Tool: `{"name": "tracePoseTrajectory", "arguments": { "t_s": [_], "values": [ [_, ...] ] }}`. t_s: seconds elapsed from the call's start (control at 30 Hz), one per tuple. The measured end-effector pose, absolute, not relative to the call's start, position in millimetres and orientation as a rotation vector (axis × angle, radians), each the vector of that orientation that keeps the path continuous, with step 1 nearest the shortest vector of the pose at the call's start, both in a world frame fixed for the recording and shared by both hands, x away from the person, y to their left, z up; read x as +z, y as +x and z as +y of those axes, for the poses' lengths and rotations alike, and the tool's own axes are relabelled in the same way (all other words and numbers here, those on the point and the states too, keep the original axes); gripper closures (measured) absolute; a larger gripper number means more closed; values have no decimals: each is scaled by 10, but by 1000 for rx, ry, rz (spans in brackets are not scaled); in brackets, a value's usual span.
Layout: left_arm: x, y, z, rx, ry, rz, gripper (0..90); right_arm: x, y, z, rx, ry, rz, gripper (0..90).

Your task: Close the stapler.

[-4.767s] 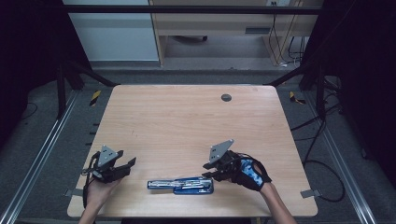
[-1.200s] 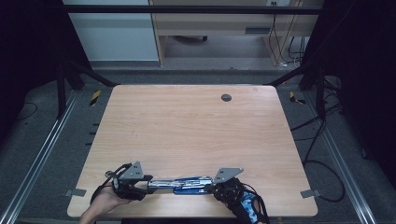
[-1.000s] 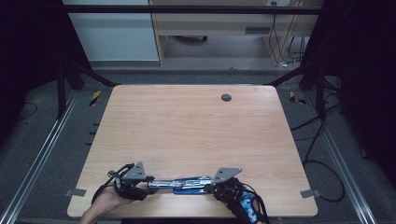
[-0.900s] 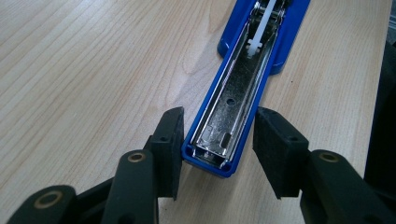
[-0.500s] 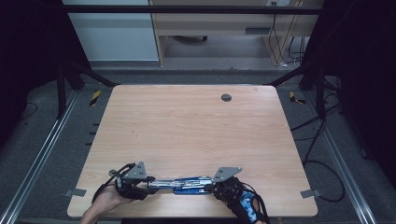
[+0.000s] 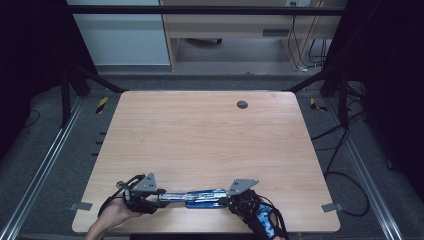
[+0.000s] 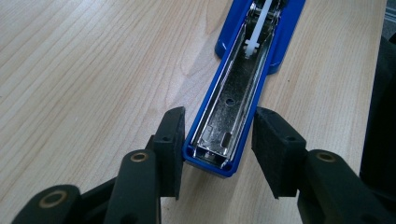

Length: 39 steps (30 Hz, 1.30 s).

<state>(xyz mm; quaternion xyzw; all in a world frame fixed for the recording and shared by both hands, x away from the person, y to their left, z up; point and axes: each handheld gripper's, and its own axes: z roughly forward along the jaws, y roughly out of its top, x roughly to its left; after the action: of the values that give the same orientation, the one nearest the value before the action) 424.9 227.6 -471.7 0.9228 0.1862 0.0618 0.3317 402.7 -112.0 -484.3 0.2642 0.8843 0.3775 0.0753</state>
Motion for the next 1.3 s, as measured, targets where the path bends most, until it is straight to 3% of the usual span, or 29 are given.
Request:
{"name": "tracePoseTrajectory", "arguments": {
  "t_s": [1.3],
  "values": [
    [-4504, 4213, 2295, 184, 2319, 476, 570, -4843, 4033, -1117, 1130, 785, 2650, 900]
  ]
}}
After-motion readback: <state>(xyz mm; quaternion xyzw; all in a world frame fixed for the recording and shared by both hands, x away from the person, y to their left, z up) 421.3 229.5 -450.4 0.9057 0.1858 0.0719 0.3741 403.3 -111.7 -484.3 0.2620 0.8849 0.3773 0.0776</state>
